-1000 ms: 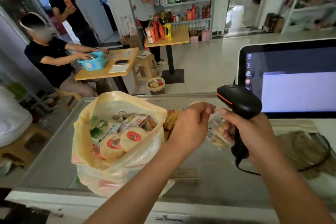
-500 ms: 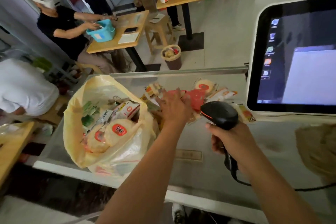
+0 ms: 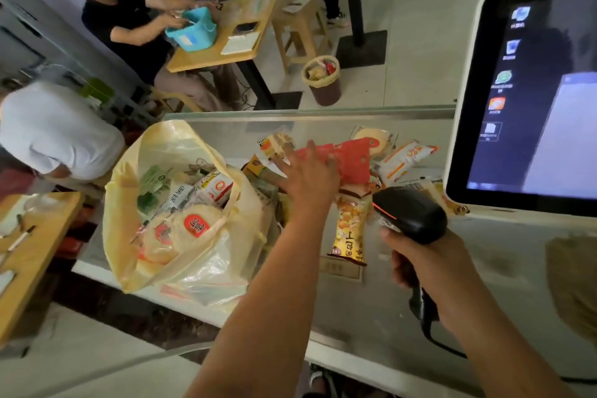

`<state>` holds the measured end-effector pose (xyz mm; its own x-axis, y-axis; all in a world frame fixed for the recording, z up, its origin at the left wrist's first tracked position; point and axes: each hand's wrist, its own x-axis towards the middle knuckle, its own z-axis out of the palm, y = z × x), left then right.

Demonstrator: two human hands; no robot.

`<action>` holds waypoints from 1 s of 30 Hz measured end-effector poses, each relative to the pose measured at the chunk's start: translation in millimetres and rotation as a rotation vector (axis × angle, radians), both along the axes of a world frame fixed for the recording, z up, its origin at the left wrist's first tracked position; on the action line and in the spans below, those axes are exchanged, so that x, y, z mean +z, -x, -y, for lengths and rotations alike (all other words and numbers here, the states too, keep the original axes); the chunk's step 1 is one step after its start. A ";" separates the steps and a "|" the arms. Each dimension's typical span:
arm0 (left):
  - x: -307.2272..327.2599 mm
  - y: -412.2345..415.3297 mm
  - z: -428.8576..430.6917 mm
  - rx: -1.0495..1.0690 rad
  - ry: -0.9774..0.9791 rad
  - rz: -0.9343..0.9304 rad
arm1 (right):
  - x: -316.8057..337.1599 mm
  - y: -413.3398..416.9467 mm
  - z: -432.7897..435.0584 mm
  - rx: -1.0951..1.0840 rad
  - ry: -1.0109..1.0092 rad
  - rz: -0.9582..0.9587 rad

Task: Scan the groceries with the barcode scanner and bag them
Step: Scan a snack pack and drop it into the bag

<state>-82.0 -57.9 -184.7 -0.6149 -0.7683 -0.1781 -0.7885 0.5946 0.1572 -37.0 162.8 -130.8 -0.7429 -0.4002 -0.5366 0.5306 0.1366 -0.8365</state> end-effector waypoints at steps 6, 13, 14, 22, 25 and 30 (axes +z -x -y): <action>-23.7 -17.1 15.2 0.101 -0.128 0.169 | -6.9 5.9 24.4 0.164 -0.031 -0.072; -19.1 -41.5 -28.8 -0.172 -0.157 0.203 | -20.8 12.2 40.0 0.146 -0.077 -0.235; -14.8 -41.6 -30.8 -0.157 -0.137 0.162 | -22.1 13.2 41.7 0.136 -0.113 -0.284; -19.9 -1.6 39.4 0.248 -0.172 -0.027 | -40.2 40.7 58.4 0.219 -0.714 -0.601; -40.6 -11.3 42.6 0.189 -0.227 0.019 | -35.8 49.2 63.6 0.321 -0.734 -0.567; -38.4 -28.1 3.5 -0.027 -0.164 -0.045 | -50.2 38.9 67.9 0.358 -0.655 -0.598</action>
